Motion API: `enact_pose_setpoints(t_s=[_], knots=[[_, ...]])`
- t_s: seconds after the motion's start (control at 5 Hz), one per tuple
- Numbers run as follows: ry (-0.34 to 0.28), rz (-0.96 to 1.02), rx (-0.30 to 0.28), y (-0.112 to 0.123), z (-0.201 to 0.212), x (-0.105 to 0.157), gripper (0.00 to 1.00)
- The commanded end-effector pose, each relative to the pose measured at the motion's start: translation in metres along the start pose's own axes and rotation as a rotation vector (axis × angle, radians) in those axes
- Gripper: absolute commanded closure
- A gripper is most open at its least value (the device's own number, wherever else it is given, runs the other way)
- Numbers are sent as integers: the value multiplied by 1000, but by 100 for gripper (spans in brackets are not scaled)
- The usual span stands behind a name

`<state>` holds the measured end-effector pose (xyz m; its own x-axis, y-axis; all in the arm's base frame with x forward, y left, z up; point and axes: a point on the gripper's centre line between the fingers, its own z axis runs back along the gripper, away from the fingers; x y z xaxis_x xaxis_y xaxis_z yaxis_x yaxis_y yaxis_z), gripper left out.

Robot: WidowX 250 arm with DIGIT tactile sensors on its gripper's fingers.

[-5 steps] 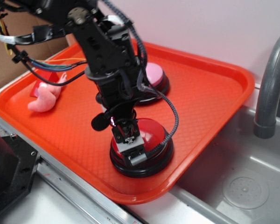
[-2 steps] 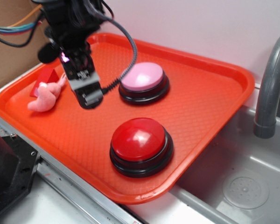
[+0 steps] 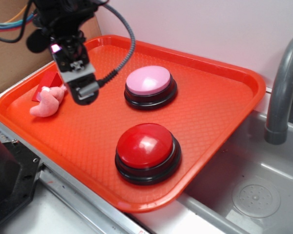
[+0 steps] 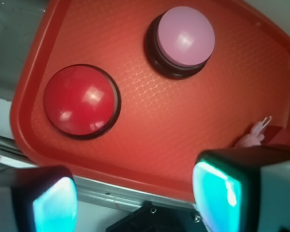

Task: Push the red button.

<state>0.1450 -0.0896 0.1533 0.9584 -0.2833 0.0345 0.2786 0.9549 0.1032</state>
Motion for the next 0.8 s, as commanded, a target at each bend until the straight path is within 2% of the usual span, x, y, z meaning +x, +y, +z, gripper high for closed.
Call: enact_pose_setpoints(t_s=[0.0,0.6], knots=[[-37,65,-128,5,19,3,0],[-47,85,-105,12,30,7,0]])
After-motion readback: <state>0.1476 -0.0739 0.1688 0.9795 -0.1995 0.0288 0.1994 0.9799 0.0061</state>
